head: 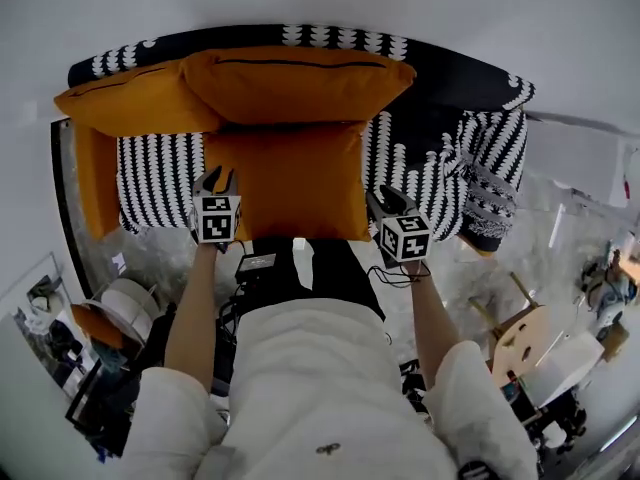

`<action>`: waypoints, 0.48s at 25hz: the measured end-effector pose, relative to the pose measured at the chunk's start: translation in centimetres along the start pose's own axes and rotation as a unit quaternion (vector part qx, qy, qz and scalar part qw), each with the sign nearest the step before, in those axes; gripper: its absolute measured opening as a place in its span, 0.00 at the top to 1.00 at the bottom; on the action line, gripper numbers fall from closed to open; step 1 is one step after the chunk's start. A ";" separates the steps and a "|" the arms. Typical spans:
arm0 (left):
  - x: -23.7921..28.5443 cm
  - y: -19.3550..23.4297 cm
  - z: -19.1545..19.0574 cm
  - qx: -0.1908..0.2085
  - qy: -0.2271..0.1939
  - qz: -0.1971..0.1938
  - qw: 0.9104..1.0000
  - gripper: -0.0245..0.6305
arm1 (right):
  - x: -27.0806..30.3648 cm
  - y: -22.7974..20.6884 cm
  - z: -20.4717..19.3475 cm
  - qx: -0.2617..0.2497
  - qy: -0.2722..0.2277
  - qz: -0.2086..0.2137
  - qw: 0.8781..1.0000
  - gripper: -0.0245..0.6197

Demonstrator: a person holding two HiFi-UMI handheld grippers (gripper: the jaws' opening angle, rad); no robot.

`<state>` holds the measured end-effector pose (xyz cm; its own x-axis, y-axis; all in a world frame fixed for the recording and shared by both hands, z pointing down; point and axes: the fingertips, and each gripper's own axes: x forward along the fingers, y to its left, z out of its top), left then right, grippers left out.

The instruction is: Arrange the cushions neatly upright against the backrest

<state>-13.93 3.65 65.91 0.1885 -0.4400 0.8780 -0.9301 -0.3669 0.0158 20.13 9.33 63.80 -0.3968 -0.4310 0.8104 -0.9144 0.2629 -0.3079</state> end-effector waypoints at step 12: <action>-12.5 3.3 -17.5 -0.157 0.056 0.110 0.980 0.78 | -1.6 2.3 -7.4 -0.041 0.065 0.053 0.996 0.71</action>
<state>-24.89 22.22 63.35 -0.0461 -0.3817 0.9231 -0.9988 0.0052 -0.0478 19.26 16.99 65.49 -0.4720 -0.2839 0.8346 -0.8565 0.3720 -0.3578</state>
